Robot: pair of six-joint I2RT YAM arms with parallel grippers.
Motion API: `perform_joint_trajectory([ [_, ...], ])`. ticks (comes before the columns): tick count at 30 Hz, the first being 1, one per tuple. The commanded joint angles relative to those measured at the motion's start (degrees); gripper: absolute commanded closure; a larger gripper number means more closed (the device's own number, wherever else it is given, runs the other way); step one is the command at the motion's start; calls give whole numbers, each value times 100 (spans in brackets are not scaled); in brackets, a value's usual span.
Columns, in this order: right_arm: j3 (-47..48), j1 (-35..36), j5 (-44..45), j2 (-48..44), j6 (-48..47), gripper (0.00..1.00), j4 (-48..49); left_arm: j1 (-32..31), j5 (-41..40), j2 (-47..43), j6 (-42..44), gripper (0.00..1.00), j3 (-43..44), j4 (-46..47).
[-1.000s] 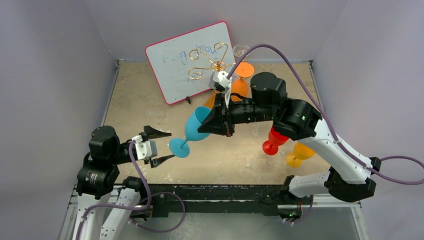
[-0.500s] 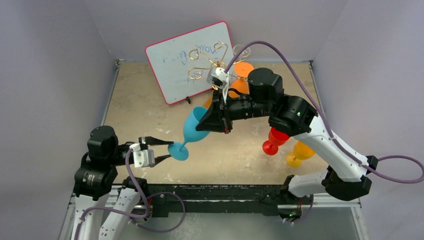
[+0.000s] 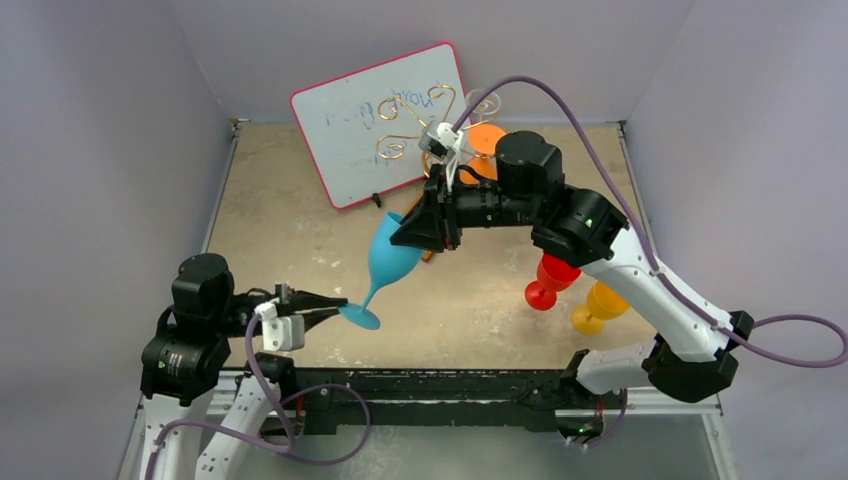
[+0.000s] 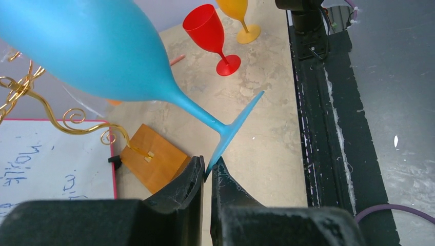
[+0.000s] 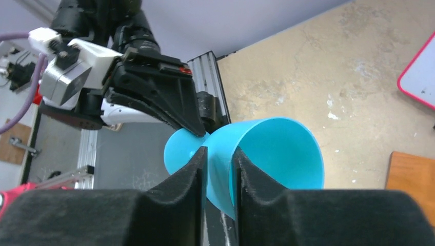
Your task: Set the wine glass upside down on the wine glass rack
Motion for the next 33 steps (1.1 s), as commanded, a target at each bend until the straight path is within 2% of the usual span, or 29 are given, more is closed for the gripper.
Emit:
perform_joint_trajectory([
  [1,11,49,439,-19,-25,66,153,55,-17,14,-59,100,201,177],
  [4,264,48,1231,-29,-58,47,-58,55,18,26,-53,100,162,278],
  [6,287,47,1635,-102,-46,37,-54,55,-9,24,-63,100,144,317],
  [13,-23,47,2363,-497,85,15,277,55,-504,-43,-615,100,28,864],
  [17,-147,47,2518,-684,97,5,405,55,-949,-154,-1500,100,-148,1668],
  [21,-281,45,2717,-934,184,0,464,56,-1983,-389,-3462,100,-631,3421],
  [23,-454,43,2771,-1093,237,0,596,55,-2509,-497,-4084,100,-777,3939],
  [29,-717,49,3065,-1382,364,0,716,55,-3813,-140,-5268,100,-586,4140],
  [33,-956,48,3288,-1534,380,0,915,55,-4028,512,-6046,100,-179,4034],
])
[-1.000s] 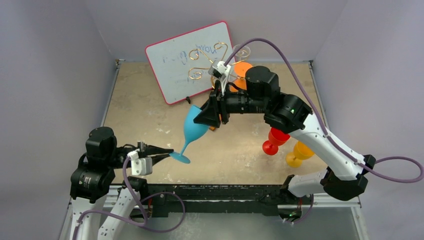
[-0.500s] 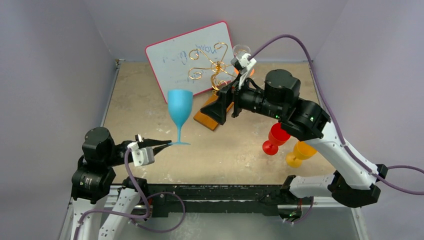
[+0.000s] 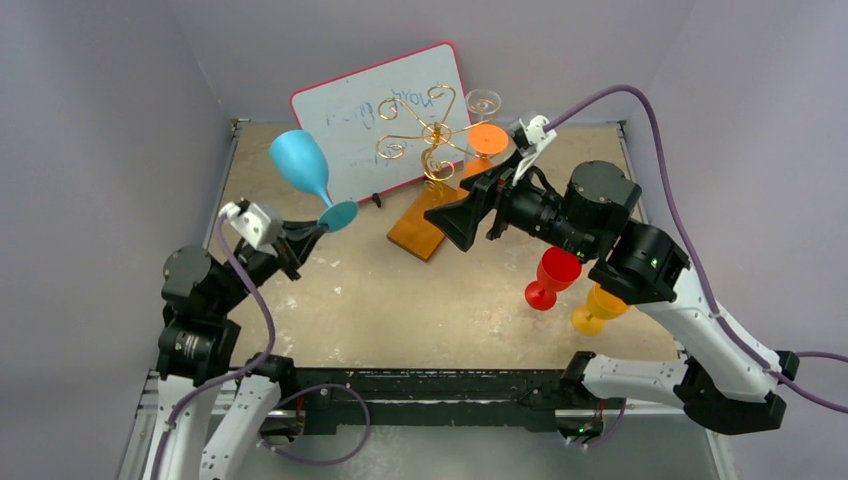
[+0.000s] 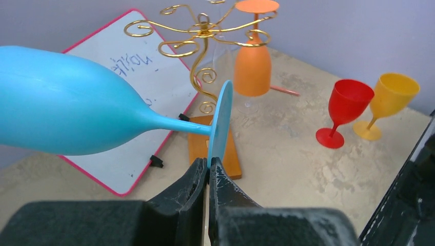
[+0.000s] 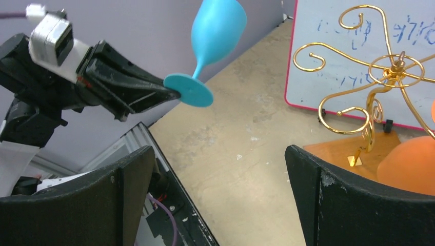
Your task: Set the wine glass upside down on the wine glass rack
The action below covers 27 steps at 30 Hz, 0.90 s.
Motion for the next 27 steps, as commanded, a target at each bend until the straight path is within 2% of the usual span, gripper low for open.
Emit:
perform_joint_trajectory([
  [1,-199,35,397,-205,84,0,539,33,-803,707,-1503,100,609,435],
  [8,-217,32,780,-150,6,0,685,29,-2562,1480,-3267,100,1485,130],
  [13,-356,34,697,-262,10,0,938,29,-3043,2494,-3751,100,2571,-443],
  [16,-447,31,714,-395,12,0,1011,29,-2849,3355,-3886,100,3282,-578],
  [20,-570,35,751,-578,13,0,1131,29,-2341,4456,-4543,100,4376,-759],
  [23,-641,35,806,-709,13,0,1212,29,-1866,5052,-5123,100,4861,-568],
  [27,-703,36,765,-849,65,0,1211,29,-1792,5578,-5648,100,5257,-302],
])
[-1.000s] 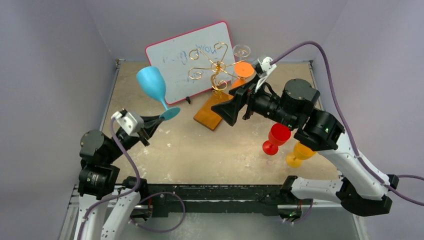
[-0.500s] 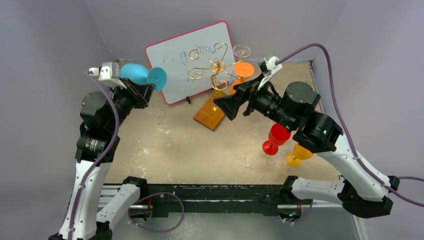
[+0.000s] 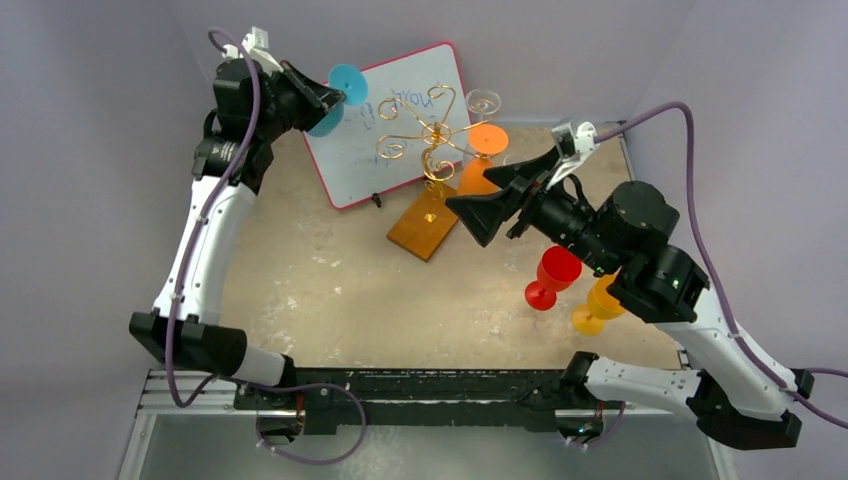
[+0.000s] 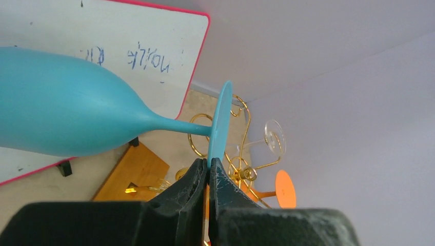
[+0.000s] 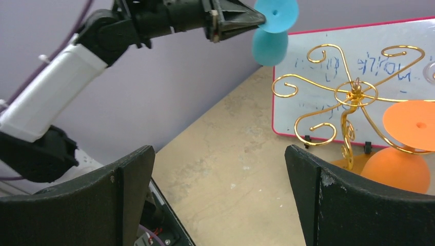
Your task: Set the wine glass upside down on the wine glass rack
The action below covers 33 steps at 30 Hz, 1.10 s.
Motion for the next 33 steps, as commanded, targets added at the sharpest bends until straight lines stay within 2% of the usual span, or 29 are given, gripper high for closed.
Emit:
perform_joint_trajectory([
  [1,-37,36,119,-210,53,0,377,18,344,325,-935,100,579,467],
  [6,-61,30,118,-331,75,0,337,17,387,731,-1240,100,776,1004],
  [11,-52,32,86,-376,73,0,320,9,259,1109,-1335,100,1024,1154],
  [23,-16,34,153,-481,63,0,231,-235,711,1911,-1878,100,1265,1862],
  [33,-3,34,189,-501,38,0,231,-539,746,2192,-1930,100,1376,1806],
])
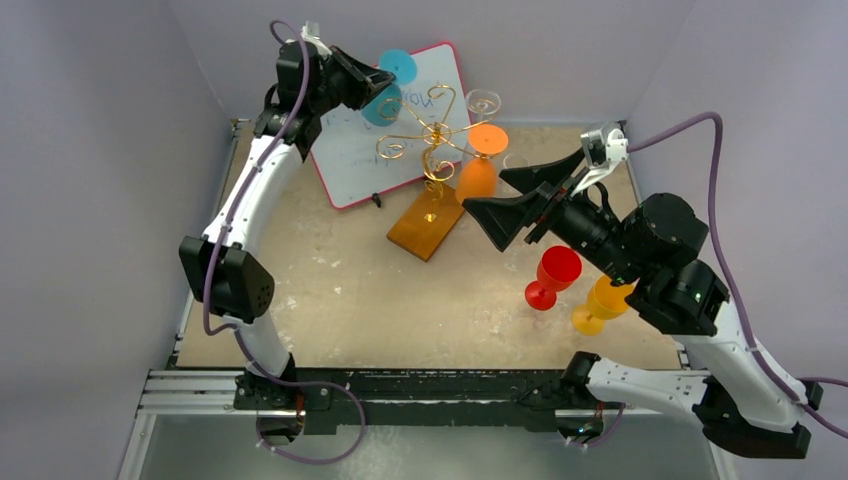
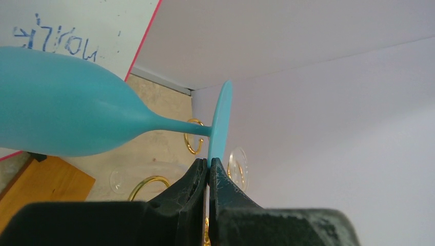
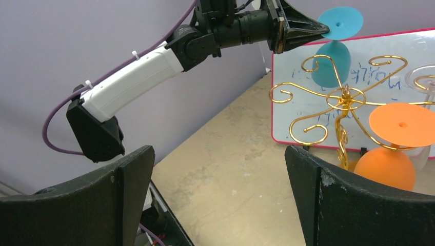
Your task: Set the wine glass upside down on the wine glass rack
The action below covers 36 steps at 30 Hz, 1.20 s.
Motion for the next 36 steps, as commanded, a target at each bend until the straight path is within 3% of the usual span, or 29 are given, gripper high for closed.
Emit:
perform_joint_trajectory([
  [1,74,28,88,-41,11,0,228,-112,194,4,-107,100,366,546],
  [36,21,36,67,-50,-2,0,308,-456,844,159,-244,100,297,466],
])
